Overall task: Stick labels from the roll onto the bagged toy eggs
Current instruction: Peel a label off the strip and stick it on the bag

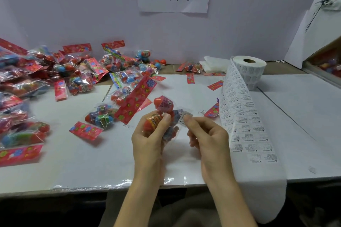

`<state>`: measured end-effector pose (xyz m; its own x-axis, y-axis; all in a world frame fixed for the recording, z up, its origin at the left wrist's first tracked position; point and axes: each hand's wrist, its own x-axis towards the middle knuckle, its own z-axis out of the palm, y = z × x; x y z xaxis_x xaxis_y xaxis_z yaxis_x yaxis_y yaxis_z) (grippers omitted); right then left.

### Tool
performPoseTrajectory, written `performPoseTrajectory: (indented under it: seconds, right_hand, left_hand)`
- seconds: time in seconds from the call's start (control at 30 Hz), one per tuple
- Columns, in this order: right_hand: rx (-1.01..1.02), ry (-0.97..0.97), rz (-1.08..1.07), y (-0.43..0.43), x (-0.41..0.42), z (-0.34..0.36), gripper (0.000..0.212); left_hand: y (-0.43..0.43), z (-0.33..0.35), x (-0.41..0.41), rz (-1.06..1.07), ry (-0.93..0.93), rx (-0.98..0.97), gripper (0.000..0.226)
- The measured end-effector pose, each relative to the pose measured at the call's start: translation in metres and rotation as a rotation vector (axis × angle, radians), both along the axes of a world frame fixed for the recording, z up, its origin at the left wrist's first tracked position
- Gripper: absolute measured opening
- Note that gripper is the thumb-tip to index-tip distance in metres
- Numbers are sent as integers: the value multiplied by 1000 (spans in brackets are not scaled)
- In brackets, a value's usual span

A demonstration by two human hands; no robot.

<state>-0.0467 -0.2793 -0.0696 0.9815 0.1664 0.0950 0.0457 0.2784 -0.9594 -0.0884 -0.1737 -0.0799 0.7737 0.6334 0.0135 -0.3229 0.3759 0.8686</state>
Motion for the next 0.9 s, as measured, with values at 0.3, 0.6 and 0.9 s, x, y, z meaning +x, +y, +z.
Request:
performPoseTrajectory:
  seconds: [0.3, 0.6, 0.9]
  right_hand:
    - [-18, -24, -66, 9, 1, -5, 13]
    - [-99, -85, -162, 12, 3, -11, 15]
    - [-177, -147, -220, 13, 3, -14, 19]
  left_hand:
    - [1, -2, -1, -37, -43, 26, 43]
    - [0, -4, -1, -38, -52, 54, 46]
    - [-1, -2, -2, -20, -30, 100, 45]
